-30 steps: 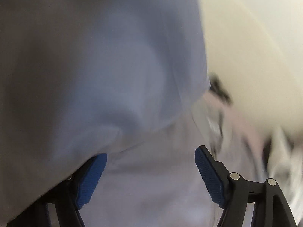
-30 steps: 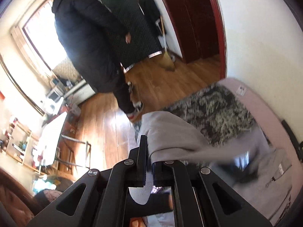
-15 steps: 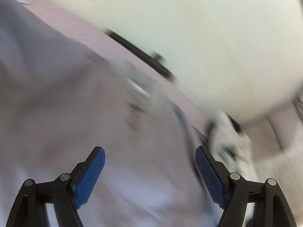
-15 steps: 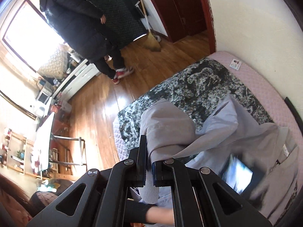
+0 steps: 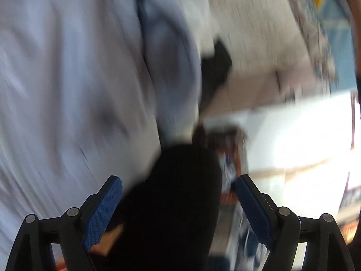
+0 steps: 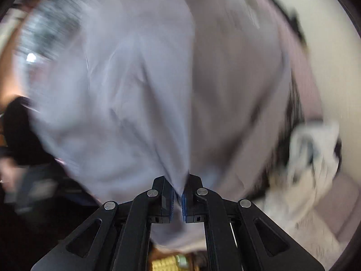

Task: Fold clothes
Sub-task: 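Release the jacket and flatten it on the blanket with both grippers, then grasp the ribbed cuff of a jacket sleeve with the right gripper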

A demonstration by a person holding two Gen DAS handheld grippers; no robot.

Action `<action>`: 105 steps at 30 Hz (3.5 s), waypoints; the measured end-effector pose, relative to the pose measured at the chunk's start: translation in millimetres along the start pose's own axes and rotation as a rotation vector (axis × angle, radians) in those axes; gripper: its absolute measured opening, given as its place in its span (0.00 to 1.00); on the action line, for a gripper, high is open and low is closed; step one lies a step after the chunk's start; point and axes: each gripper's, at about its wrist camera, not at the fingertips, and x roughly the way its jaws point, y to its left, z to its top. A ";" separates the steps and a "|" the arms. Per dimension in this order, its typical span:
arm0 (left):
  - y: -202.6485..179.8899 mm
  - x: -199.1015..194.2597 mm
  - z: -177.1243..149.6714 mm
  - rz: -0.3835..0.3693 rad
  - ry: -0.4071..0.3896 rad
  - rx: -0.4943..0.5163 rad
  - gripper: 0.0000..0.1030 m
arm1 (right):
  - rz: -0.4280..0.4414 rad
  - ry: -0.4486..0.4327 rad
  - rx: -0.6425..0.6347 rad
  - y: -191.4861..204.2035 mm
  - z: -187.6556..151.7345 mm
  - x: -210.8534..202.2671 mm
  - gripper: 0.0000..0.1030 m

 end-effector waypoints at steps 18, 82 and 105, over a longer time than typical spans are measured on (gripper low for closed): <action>111.0 -266.6 22.7 0.371 -0.762 -0.284 0.87 | -0.382 0.087 0.434 -162.6 -39.1 124.9 0.78; 176.5 -211.3 50.6 0.614 -0.527 -0.372 0.87 | 0.279 -0.397 0.307 -116.2 259.6 39.6 0.99; 190.9 -295.3 -2.9 0.490 -0.806 -0.641 0.87 | 0.006 -0.359 0.475 -156.4 45.8 136.0 0.73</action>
